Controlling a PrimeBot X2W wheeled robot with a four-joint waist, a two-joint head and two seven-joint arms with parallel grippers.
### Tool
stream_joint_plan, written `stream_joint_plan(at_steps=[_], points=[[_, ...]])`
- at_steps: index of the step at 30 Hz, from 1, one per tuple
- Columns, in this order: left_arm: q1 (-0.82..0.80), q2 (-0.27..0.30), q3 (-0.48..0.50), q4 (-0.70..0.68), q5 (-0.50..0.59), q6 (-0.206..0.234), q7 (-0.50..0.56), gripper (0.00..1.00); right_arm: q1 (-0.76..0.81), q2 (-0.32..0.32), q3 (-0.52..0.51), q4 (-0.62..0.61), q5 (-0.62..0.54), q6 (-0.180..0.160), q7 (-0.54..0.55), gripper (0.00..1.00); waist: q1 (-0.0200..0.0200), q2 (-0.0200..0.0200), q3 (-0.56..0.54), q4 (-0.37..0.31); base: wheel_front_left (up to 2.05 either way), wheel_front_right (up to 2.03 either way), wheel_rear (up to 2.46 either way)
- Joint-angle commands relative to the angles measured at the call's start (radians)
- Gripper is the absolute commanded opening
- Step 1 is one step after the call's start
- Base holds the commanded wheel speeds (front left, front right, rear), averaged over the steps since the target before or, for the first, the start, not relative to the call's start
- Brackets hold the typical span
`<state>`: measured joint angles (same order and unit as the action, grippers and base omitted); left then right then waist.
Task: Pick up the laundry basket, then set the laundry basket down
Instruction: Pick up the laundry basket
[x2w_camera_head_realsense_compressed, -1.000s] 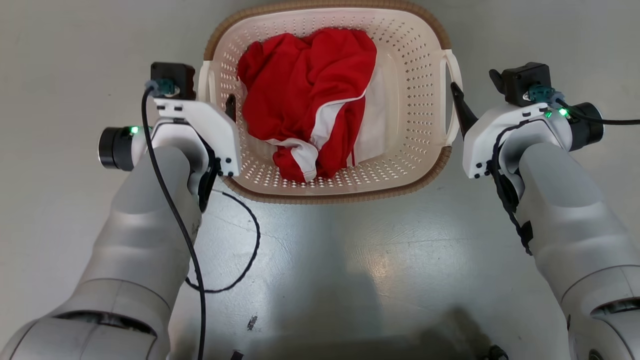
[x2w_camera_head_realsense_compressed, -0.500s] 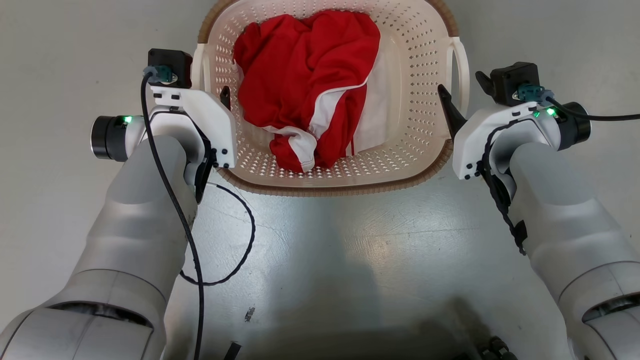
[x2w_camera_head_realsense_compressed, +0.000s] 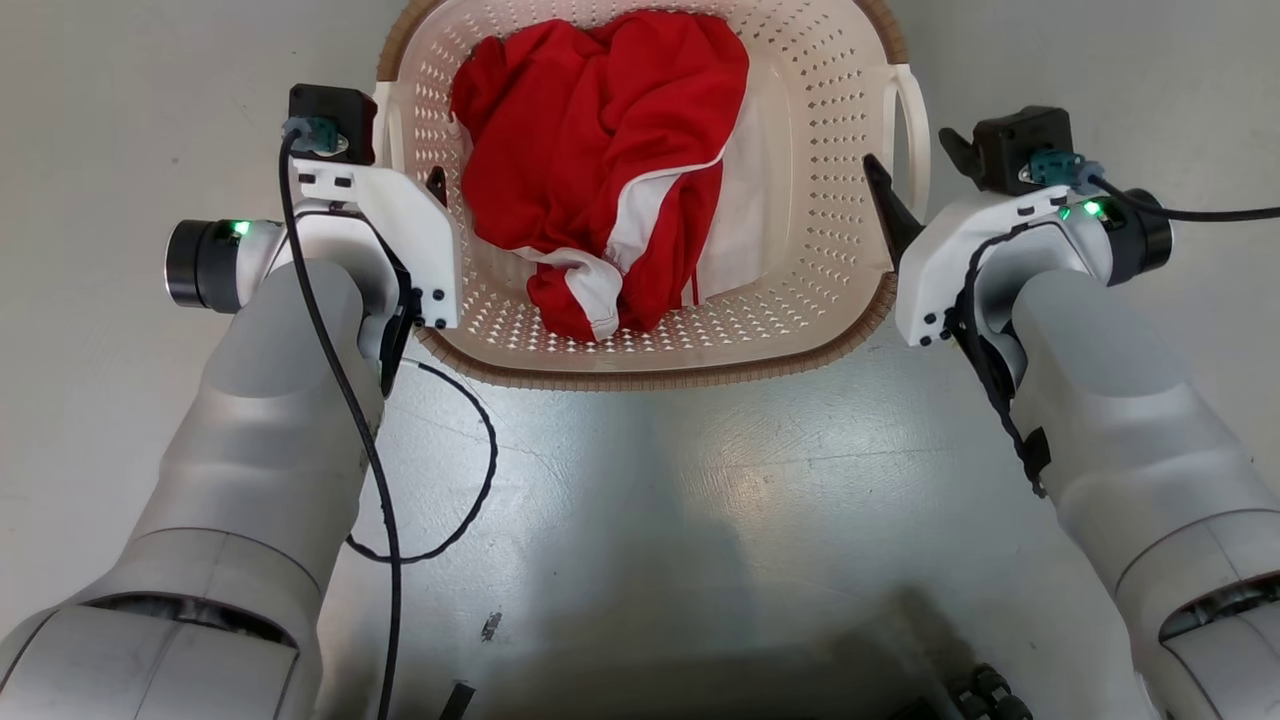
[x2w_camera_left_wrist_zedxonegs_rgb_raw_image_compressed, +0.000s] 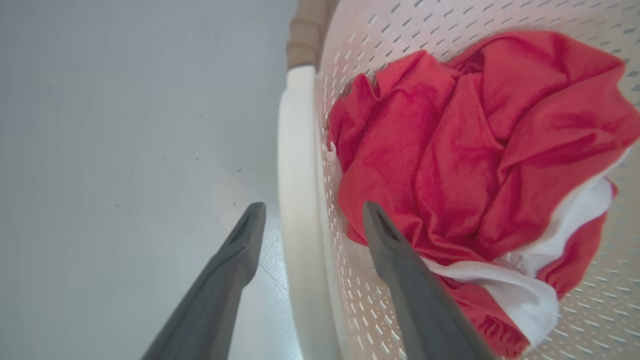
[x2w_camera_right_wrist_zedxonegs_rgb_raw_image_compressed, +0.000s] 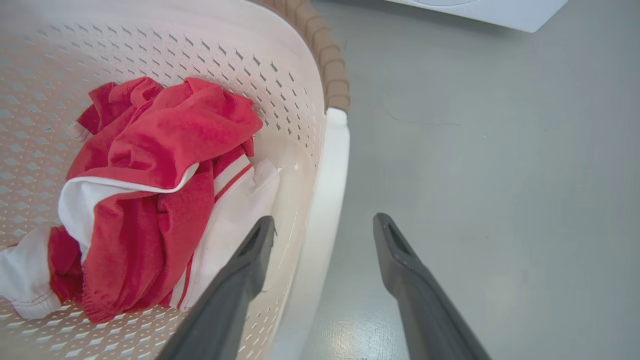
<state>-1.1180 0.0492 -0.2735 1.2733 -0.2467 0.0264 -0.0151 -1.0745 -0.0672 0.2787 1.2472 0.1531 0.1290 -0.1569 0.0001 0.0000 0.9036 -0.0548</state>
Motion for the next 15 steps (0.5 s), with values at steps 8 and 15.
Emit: stream_joint_plan(at_steps=[8, 15], points=[[-0.01, 0.033, -0.01, 0.0, 0.002, 0.009, 0.015, 1.0, 0.013, 0.017, 0.044, -0.001, 0.034, 0.002, 0.011, 1.0, -0.0001, 0.0, -0.002, -0.002, 0.0, 0.0, 0.0], [-0.014, 0.035, -0.019, 0.003, -0.004, 0.011, 0.018, 1.0, 0.012, 0.017, 0.065, 0.003, 0.058, 0.002, 0.009, 1.0, -0.0001, 0.0, -0.007, -0.002, 0.0, 0.0, 0.0]])
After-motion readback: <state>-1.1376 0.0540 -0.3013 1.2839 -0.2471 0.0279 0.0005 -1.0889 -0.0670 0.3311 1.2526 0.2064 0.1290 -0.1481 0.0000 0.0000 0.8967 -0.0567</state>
